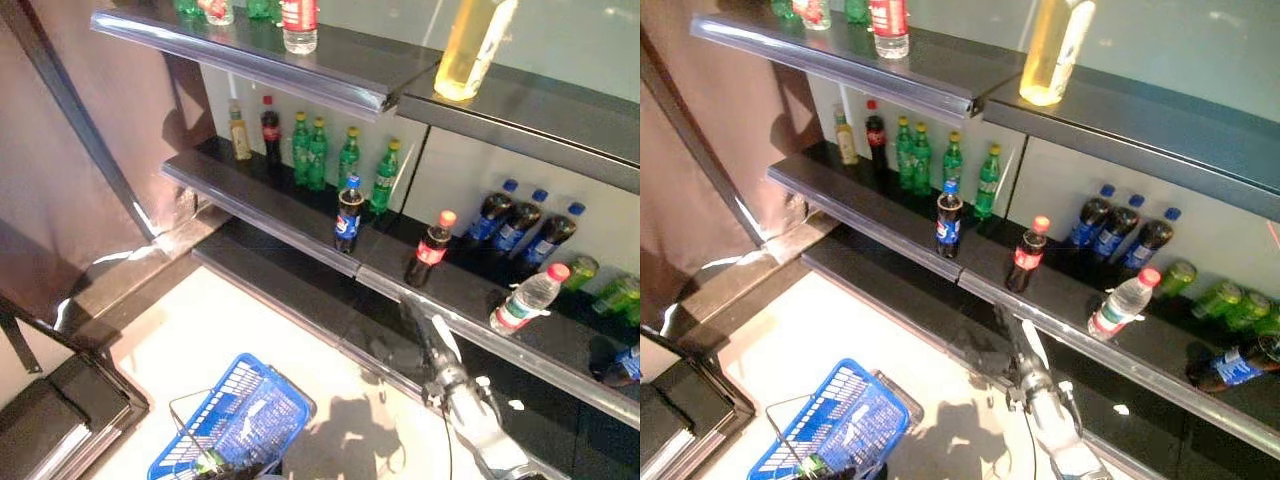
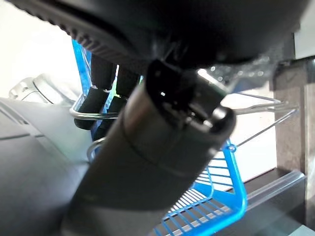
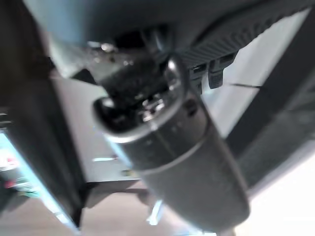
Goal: Pick up the drink and place into the basket.
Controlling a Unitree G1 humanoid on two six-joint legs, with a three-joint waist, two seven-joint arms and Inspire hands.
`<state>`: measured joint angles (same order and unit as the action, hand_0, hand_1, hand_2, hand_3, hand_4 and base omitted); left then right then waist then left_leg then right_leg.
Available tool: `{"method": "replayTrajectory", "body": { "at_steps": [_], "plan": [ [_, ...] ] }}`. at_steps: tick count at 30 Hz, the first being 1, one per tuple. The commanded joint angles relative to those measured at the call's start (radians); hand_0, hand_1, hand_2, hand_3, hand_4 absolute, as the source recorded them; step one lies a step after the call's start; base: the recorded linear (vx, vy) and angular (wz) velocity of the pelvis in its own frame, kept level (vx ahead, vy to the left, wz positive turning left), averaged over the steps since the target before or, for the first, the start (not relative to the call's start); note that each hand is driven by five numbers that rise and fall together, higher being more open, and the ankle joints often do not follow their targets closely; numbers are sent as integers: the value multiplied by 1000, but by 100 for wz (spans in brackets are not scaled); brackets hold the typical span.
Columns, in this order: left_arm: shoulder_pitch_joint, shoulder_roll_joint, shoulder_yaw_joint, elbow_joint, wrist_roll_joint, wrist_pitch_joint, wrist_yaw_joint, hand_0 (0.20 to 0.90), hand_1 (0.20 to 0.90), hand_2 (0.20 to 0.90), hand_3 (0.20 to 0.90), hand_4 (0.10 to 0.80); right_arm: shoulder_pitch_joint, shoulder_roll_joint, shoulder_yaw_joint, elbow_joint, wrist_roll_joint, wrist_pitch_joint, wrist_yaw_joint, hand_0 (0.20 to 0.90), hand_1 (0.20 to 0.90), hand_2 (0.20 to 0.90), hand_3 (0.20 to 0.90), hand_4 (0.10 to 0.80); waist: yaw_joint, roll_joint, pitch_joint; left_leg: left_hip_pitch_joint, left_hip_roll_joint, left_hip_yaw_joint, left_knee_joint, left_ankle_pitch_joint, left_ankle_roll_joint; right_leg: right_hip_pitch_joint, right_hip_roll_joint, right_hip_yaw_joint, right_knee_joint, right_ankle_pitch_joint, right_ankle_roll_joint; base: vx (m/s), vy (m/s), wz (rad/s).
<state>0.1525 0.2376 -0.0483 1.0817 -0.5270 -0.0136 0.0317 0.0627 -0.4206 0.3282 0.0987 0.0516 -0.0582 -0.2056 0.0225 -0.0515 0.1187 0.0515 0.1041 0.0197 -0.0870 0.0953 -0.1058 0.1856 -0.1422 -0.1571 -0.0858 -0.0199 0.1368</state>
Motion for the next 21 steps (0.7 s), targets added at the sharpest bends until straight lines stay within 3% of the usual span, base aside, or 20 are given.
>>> {"method": "replayTrajectory", "body": {
  "at_steps": [1,8,17,21],
  "plan": [
    [13,-48,-49,37,-10,-61,-27,300,300,300,200,100,-67,-83,-126,-251,68,-43,-80,900,900,900,900,800,-1,26,7,71,-12,75,19,-121,35,-86,20,-24,66,15,-20,5,43,-8],
    [18,-60,-60,69,-7,-88,-41,300,300,300,200,100,-113,-111,-175,-334,130,-155,-232,900,900,900,900,800,-2,36,22,49,-8,72,58,-126,39,-121,24,-27,137,-17,-38,10,31,-10],
    [5,-47,-105,79,-6,-91,-57,300,300,300,200,100,-266,-152,-207,-301,161,-133,-414,900,900,900,900,800,30,45,72,-16,-22,35,153,-138,45,-168,23,-40,219,-41,-65,27,26,-1],
    [-49,-24,-139,53,-24,-77,-69,300,300,300,200,100,-382,-146,-192,-255,182,-121,-486,900,900,900,900,800,38,56,142,-100,-45,17,200,-135,53,-240,18,-41,256,-42,-75,-177,31,-4]
  ]
}}
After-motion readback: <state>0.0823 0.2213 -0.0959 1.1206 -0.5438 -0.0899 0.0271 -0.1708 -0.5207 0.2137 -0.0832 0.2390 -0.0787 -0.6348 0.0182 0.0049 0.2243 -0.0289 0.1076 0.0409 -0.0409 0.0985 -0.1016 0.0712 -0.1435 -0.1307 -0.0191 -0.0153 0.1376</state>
